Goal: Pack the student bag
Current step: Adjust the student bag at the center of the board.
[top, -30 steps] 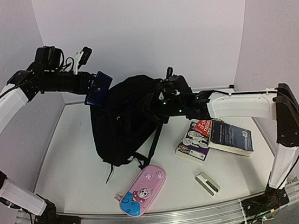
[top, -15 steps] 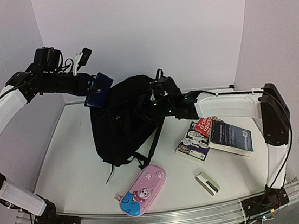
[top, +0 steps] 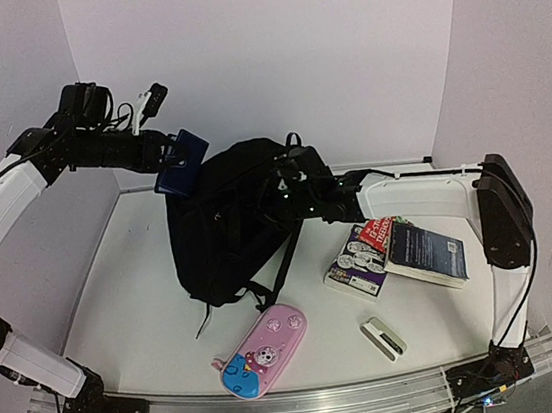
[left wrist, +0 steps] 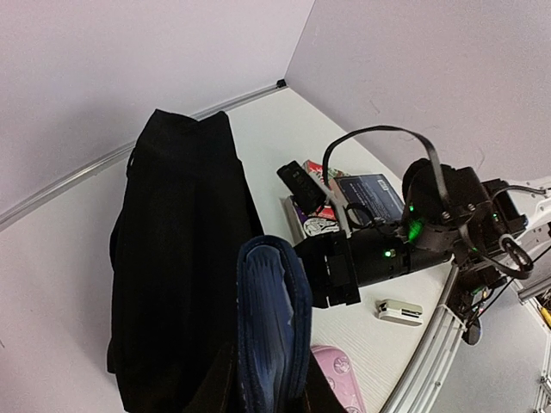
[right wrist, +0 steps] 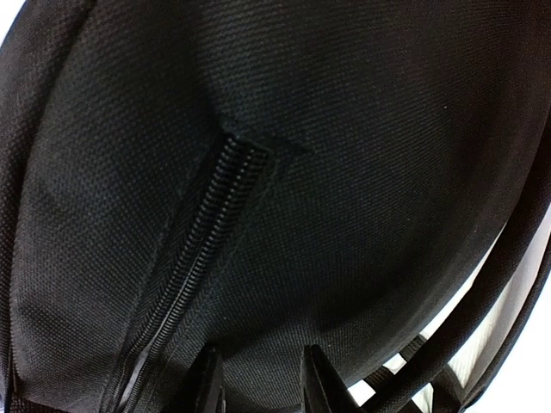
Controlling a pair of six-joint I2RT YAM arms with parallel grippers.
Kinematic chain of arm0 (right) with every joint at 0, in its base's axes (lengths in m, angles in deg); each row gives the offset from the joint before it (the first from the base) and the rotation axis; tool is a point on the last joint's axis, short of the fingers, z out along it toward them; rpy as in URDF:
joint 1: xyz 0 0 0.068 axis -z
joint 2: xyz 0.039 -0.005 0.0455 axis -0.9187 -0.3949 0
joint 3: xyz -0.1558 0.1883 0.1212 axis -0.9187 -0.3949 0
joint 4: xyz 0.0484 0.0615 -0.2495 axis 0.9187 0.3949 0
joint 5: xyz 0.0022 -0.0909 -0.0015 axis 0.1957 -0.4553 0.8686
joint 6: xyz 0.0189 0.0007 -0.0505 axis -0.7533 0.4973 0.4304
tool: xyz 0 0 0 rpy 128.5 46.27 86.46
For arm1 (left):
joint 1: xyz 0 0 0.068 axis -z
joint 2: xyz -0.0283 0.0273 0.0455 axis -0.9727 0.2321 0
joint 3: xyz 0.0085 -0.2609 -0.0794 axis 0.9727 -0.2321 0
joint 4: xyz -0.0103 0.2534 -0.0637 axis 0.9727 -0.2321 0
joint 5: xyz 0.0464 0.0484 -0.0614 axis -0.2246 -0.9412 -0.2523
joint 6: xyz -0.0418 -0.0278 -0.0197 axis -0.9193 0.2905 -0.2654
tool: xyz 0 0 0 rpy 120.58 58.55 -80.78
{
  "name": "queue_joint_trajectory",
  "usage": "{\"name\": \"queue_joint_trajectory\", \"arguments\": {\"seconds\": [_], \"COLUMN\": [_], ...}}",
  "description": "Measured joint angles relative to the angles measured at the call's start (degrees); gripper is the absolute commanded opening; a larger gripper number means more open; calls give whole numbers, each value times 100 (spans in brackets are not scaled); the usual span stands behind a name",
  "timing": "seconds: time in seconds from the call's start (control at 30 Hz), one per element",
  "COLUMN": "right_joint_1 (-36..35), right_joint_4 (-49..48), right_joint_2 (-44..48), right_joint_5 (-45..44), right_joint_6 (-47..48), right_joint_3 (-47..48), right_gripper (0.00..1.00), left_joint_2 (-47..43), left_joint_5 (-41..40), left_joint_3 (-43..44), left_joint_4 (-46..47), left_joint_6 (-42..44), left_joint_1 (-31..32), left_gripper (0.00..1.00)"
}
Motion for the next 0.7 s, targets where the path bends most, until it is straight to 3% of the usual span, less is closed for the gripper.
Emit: {"name": "queue_joint_trajectory", "arguments": {"seconds": [0.2, 0.7], "right_joint_1": [2, 2], "right_joint_4": [33, -174], "right_joint_2": [-3, -9], "right_joint_5": [-4, 175], "right_joint_6": [20, -75], "right_joint_3": [0, 259], "right_gripper": [44, 52], "left_joint_2": [60, 203], "left_joint_5": [109, 237], "left_joint_3": [394, -162], "left_joint_4": [-53, -7], "left_joint_6": [-2, -90], "left_joint_1": [0, 0], "left_gripper": [0, 0]}}
